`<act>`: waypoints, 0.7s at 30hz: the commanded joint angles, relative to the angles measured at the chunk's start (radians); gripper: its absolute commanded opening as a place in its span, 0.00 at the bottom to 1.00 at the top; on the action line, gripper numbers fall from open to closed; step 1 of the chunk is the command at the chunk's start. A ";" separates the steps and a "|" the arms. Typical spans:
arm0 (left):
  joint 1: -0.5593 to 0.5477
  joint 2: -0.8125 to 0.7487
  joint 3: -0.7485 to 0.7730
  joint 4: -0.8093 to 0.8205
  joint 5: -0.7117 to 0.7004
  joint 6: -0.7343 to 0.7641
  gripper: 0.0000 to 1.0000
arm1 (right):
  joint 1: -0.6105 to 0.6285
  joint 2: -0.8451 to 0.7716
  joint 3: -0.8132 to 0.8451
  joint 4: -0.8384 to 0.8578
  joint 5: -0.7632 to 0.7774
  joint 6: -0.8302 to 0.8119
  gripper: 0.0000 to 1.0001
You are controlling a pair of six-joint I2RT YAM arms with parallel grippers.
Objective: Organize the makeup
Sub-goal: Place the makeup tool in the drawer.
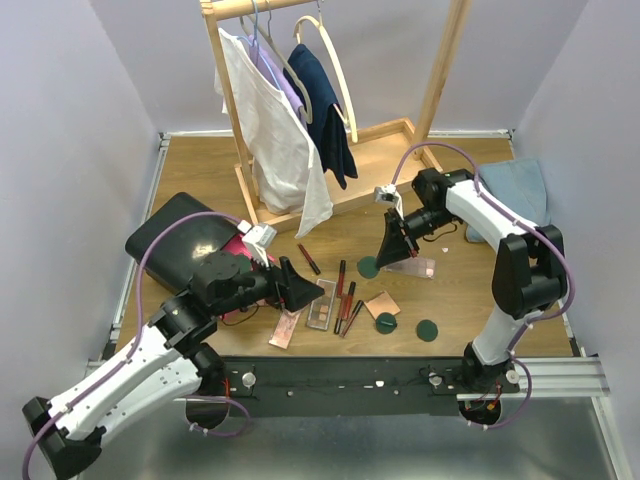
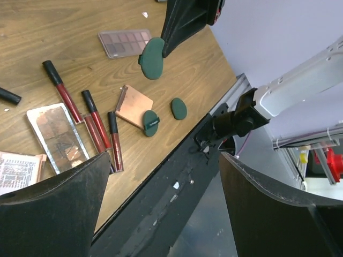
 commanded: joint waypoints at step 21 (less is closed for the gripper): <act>-0.096 0.199 -0.072 0.313 -0.108 -0.026 0.89 | 0.118 -0.030 -0.023 0.017 -0.054 -0.014 0.01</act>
